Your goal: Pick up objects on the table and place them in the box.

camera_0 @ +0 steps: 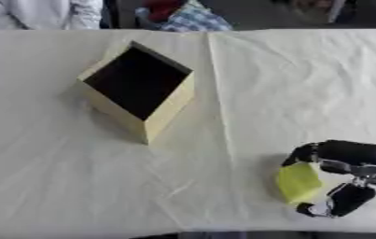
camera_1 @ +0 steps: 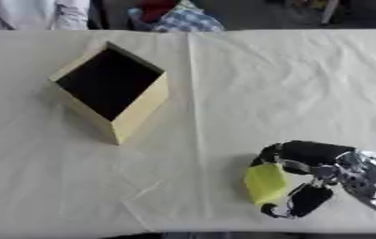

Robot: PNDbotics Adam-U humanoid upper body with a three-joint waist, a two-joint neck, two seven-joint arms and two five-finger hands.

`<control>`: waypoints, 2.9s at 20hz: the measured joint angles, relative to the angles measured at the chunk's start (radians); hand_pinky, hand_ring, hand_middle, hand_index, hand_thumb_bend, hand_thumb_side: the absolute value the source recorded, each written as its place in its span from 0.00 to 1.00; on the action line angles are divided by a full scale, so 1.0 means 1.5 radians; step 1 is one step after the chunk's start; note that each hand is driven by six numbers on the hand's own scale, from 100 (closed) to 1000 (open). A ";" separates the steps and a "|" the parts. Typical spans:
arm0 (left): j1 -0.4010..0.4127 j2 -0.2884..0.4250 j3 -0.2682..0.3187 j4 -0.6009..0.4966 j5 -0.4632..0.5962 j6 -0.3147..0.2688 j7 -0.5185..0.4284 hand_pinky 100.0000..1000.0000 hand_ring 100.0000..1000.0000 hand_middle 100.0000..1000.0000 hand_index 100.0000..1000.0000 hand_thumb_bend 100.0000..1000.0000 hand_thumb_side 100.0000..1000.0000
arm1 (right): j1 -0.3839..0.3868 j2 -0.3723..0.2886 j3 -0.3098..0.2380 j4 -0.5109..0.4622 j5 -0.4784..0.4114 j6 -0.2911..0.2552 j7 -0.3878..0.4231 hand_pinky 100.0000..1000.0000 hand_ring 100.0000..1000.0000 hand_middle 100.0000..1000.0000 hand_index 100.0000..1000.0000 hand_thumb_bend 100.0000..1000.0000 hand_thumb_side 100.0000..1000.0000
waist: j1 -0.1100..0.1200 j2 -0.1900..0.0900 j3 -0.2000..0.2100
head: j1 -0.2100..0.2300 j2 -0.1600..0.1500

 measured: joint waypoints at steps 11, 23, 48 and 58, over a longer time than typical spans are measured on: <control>0.000 0.000 0.000 0.000 -0.004 0.003 -0.003 0.69 0.87 0.91 0.60 0.00 0.67 | 0.011 0.005 -0.015 0.000 0.002 0.040 -0.018 0.65 0.68 0.58 0.72 0.19 0.19 | 0.000 0.003 0.002 | 0.000 0.000; 0.000 0.000 0.000 0.000 -0.005 0.005 -0.006 0.69 0.87 0.91 0.60 0.00 0.67 | -0.002 0.011 -0.029 0.000 -0.066 0.084 -0.164 0.44 0.48 0.32 0.44 0.00 0.03 | 0.000 0.003 0.000 | -0.002 0.000; -0.013 -0.001 -0.004 0.000 -0.003 0.009 -0.010 0.69 0.87 0.92 0.60 0.00 0.67 | -0.355 -0.047 -0.109 0.000 -0.209 0.058 -0.054 0.46 0.49 0.33 0.46 0.00 0.00 | -0.009 0.011 0.029 | -0.043 -0.001; -0.038 -0.012 -0.010 0.000 0.009 0.014 -0.017 0.69 0.87 0.92 0.60 0.00 0.67 | -0.572 0.110 -0.068 0.112 -0.107 0.064 0.008 0.42 0.48 0.33 0.47 0.00 0.00 | -0.010 0.034 0.054 | -0.094 -0.018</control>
